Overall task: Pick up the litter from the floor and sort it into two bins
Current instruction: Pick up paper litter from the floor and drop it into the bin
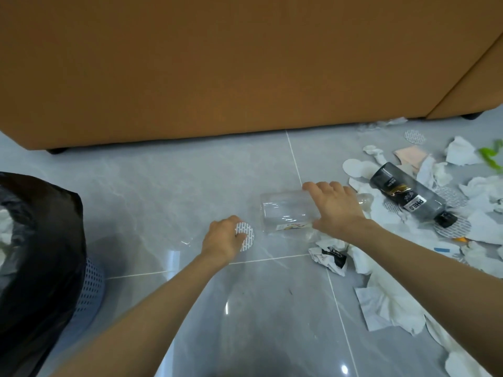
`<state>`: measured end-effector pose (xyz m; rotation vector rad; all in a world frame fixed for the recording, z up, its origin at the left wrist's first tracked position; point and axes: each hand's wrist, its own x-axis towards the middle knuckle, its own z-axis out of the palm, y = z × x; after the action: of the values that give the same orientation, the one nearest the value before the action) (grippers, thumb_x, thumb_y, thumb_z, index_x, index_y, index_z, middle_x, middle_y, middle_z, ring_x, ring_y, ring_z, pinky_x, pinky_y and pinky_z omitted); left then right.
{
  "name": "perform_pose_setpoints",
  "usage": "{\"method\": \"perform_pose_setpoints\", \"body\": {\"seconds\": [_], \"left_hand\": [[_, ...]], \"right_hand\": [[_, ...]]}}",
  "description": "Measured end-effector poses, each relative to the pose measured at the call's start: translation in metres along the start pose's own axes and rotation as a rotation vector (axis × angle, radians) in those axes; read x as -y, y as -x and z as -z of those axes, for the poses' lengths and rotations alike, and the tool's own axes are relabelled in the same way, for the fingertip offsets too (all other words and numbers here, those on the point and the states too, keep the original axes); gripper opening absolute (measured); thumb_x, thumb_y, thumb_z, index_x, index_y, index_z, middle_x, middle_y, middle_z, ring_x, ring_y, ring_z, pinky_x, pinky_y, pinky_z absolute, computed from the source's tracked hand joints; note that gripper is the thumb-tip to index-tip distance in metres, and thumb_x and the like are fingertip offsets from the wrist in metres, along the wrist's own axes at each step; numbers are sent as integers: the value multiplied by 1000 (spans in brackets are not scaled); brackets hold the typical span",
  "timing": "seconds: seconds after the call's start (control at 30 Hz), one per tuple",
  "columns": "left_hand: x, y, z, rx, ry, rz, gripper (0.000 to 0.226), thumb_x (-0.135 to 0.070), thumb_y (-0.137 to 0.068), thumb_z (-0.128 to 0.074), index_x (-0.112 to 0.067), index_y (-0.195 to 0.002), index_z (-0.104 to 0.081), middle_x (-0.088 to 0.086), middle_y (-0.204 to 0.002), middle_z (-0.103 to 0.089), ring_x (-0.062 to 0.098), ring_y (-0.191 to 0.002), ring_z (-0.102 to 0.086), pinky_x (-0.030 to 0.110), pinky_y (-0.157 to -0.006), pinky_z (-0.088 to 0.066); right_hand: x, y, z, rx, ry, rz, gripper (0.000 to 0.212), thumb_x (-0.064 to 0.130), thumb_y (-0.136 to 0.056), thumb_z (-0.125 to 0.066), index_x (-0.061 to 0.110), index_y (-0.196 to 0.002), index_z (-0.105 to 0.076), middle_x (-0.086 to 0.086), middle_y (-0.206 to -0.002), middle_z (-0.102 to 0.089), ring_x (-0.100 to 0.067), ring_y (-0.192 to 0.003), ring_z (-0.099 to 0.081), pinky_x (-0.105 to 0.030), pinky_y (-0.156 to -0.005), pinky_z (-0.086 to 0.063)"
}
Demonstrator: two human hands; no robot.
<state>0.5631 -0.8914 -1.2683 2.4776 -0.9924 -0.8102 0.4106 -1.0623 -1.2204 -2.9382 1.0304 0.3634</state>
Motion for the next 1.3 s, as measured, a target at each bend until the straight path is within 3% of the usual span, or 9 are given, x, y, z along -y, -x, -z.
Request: {"method": "perform_pose_setpoints", "body": {"seconds": [0.17,0.3,0.43,0.5,0.63,0.8,0.97,1.13,1.3], "left_hand": [[-17,8,29,-57,12,-76,18,-19,-93,-52,-9,-105,-61,10,-103,-65,27,-99,-58,26,-73,-39],[-48,18,71,-108,53,-116,11,-22,-92,-55,-13,-89,-60,5,-91,-63,24,-94,-59,26,-73,-39],[-103,40,120,-141,122,-209,9,-19,-91,-57,-12,-86,-60,0,-84,-58,19,-89,-57,24,-71,-39],[-137,55,145,-134,161,-284,8,-18,-90,-57,-15,-84,-60,-3,-80,-59,15,-82,-57,23,-65,-39],[-201,93,187,-82,189,-428,12,-21,-90,-59,-24,-78,-59,-12,-74,-58,10,-74,-54,23,-71,-40],[-279,149,214,3,109,-600,21,-19,-88,-60,-30,-70,-57,-6,-69,-60,12,-65,-53,27,-68,-42],[-339,192,202,135,183,-644,10,-13,-89,-59,-20,-81,-61,-5,-71,-60,6,-62,-55,21,-64,-45],[-379,226,168,274,228,-625,5,-16,-92,-57,-16,-95,-61,-1,-82,-60,7,-69,-56,18,-61,-46],[-387,241,138,339,431,-514,26,-16,-92,-57,-11,-117,-60,-1,-89,-62,6,-70,-58,16,-59,-48]], "right_hand": [[2,14,25,-125,-36,20,75,40,-84,-62,27,-143,-18,0,-143,-31,-24,-132,-31,-43,-114,-15],[-7,24,69,-242,-93,-41,74,47,-86,-58,26,-145,-18,-2,-142,-31,-26,-128,-32,-42,-109,-24],[-29,52,127,-328,-138,-132,76,50,-84,-58,27,-146,-19,-2,-140,-32,-26,-126,-32,-40,-103,-28],[-43,72,157,-371,-178,-190,78,52,-84,-57,28,-147,-17,-1,-138,-33,-25,-124,-33,-38,-101,-29],[-69,118,206,-431,-200,-281,82,56,-84,-55,29,-149,-14,-1,-139,-34,-25,-123,-33,-39,-101,-32],[-107,188,246,-473,-169,-397,80,59,-84,-54,32,-149,-14,-1,-141,-35,-26,-125,-33,-40,-101,-31],[-144,247,249,-423,-138,-560,75,57,-85,-52,32,-147,-18,-5,-142,-37,-29,-126,-35,-41,-101,-30],[-183,303,224,-324,-229,-855,70,58,-86,-50,32,-145,-21,-10,-139,-39,-35,-126,-36,-46,-100,-32],[-208,348,192,-194,-159,-1057,63,51,-90,-48,29,-144,-24,-15,-141,-36,-38,-129,-31,-51,-102,-29]]}}
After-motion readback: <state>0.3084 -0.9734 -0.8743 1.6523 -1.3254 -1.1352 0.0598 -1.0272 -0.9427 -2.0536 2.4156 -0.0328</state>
